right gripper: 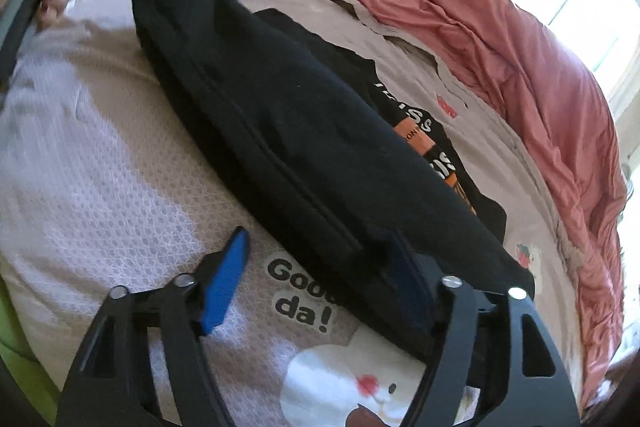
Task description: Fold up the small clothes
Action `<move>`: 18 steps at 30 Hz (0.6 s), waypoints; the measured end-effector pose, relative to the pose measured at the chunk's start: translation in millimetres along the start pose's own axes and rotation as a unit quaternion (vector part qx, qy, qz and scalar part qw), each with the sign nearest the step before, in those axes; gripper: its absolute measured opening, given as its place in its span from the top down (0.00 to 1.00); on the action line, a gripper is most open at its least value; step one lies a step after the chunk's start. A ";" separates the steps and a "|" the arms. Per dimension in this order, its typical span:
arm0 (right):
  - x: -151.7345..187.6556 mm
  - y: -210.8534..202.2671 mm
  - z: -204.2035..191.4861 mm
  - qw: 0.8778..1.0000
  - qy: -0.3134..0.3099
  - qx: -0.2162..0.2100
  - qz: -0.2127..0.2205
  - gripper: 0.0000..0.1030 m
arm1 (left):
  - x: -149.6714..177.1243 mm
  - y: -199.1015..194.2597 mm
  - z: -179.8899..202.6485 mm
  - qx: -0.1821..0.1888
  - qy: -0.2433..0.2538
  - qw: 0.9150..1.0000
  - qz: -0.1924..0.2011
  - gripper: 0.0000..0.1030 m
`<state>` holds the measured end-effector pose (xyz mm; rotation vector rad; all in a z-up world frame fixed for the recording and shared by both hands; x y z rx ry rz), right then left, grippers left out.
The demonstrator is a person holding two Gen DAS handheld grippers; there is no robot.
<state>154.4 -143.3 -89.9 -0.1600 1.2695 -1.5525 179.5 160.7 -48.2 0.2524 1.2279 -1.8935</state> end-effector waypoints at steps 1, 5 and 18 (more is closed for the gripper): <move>-0.3 1.4 0.6 1.000 0.002 0.005 0.001 0.32 | -0.1 -0.3 0.6 0.001 0.000 1.000 0.000 0.62; -6.0 0.9 11.0 0.999 0.029 -0.014 0.009 0.50 | 1.8 -0.7 2.9 0.002 0.005 1.000 -0.001 0.62; -38.3 -15.9 53.2 0.993 0.098 -0.054 0.047 0.96 | 4.7 2.3 6.4 0.007 0.007 1.000 -0.009 0.60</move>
Point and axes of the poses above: each gripper's, at about its wrist camera, not at the fingertips, and y roughly the way its jaws point, z to its right, x to its underside, the point moved 8 cm from there along y, roughly the way its jaws point, and after that the axes turned 4 degrees about -z, right-handed, at the moved point
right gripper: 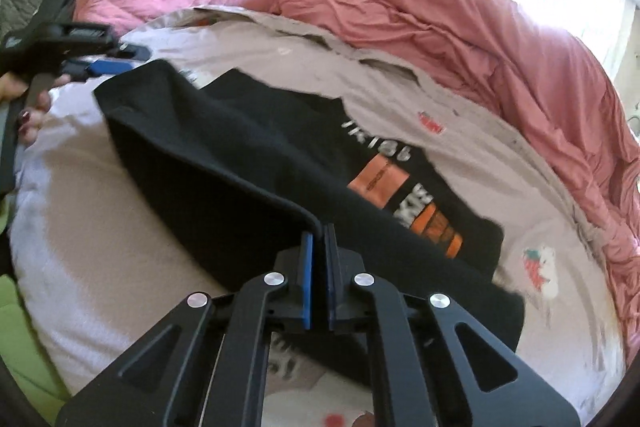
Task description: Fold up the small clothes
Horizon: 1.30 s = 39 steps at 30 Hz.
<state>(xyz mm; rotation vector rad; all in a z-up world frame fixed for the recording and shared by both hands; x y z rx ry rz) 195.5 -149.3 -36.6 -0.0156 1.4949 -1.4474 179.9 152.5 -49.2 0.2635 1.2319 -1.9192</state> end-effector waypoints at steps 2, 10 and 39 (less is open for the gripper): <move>-3.1 1.5 4.2 1.000 0.006 -0.007 -0.006 0.96 | -0.1 0.8 -1.2 -0.001 -0.001 1.000 -0.002 0.60; 29.2 -0.9 -19.8 0.998 -0.031 -0.034 -0.031 0.74 | 9.6 7.1 11.7 0.041 0.003 0.999 -0.035 0.53; 36.2 6.4 -39.7 0.999 -0.037 0.004 -0.008 0.36 | -0.3 -9.4 86.2 0.163 -0.013 0.985 -0.047 0.96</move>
Point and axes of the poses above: each gripper's, at about its wrist camera, not at the fingertips, and y roughly the way its jaws point, z to its right, x to its underside, the point moved 8 cm from there along y, roughly the way its jaws point, and after that the axes turned 4 degrees about -z, right-handed, at the moved point
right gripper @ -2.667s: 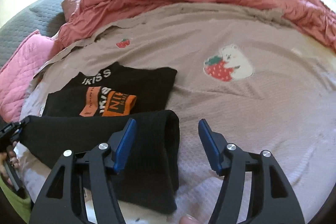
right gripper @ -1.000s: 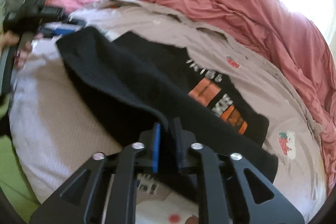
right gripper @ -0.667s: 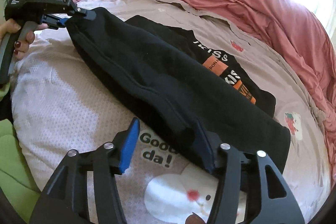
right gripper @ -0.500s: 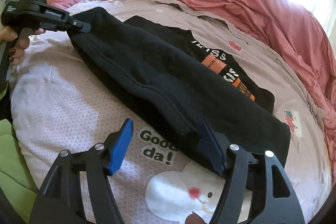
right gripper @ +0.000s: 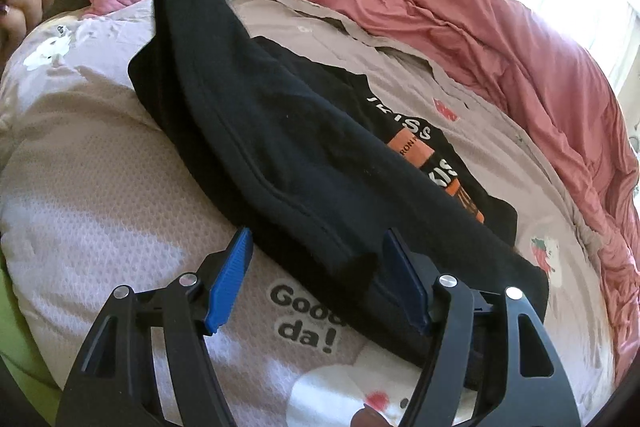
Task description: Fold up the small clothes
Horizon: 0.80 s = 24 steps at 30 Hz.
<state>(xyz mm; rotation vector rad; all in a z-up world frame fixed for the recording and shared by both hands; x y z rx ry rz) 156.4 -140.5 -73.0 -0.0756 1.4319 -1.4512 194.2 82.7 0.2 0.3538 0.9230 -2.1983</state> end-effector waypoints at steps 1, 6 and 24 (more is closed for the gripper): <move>-1.4 0.5 0.1 1.000 -0.001 0.001 0.001 0.36 | -2.7 1.1 1.5 -0.006 0.001 1.000 0.000 0.96; -5.9 0.0 2.7 1.000 0.006 -0.003 0.007 0.36 | -10.4 6.8 2.8 0.008 -0.019 1.000 -0.004 0.96; -49.4 10.0 66.9 0.998 0.016 0.054 0.024 0.89 | -51.9 39.3 -37.5 -0.001 -0.104 0.994 0.025 0.96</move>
Point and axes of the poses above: each gripper's, at about its wrist camera, not at the fingertips, and y roughly the way its jaws point, z to its right, x to its underside, the point moved 8 cm from there along y, roughly the way its jaws point, and after that the axes turned 4 degrees about -z, right-handed, at the moved point
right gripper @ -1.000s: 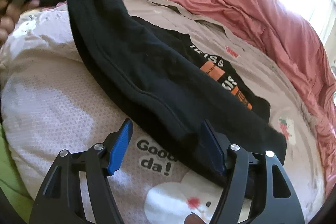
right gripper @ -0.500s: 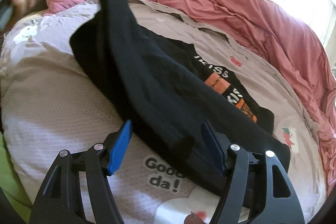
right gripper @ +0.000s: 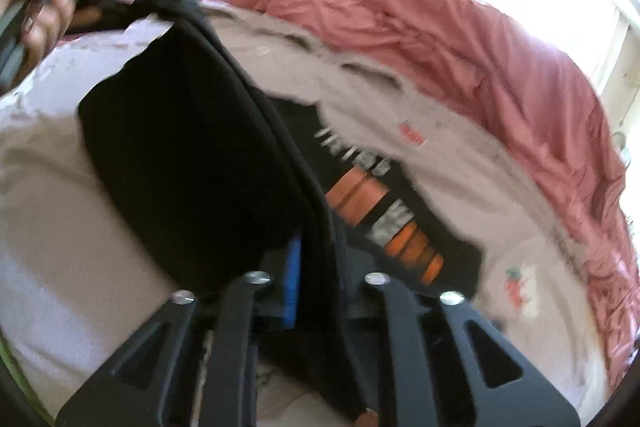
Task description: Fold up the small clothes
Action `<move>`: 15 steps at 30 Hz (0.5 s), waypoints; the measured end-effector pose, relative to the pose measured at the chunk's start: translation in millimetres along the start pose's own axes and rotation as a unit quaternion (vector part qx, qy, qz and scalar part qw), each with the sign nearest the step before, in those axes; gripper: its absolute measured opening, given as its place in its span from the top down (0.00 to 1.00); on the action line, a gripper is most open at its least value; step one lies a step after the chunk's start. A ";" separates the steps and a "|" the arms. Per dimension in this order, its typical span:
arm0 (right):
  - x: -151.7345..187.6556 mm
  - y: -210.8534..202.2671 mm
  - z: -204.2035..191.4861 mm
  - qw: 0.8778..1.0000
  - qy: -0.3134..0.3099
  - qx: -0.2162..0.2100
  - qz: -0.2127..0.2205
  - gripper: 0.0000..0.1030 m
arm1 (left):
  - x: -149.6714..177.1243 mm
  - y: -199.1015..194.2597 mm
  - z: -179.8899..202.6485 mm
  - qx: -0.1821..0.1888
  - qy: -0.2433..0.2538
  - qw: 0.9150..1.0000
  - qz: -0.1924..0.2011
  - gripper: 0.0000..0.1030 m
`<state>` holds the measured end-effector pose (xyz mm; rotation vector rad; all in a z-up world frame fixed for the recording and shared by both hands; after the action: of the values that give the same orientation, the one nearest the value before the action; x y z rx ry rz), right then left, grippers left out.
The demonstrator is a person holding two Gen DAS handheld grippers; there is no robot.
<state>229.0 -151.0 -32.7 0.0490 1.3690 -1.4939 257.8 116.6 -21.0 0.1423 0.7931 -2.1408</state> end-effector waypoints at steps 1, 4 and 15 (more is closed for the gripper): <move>-7.4 3.8 8.3 1.000 0.002 0.004 0.003 0.89 | -0.4 1.9 -2.5 -0.002 0.004 1.000 0.002 0.96; -21.0 24.3 24.7 1.000 0.002 0.007 -0.006 0.89 | -1.3 7.0 -12.6 -0.001 0.010 1.000 0.003 0.95; -39.1 108.7 52.2 0.996 -0.002 0.053 -0.069 0.51 | -15.8 -4.5 -52.3 -0.004 0.006 0.999 0.032 0.77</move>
<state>351.0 -141.1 -65.6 0.0199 1.3110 -1.6815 256.1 159.8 -54.7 0.1747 0.7950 -2.0774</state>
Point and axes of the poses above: each gripper's, at about its wrist camera, not at the fingertips, and y roughly the way its jaws point, z to its right, x to its underside, the point moved 8 cm from there along y, roughly the way its jaws point, and after that the axes turned 4 degrees about -z, right-handed, at the moved point
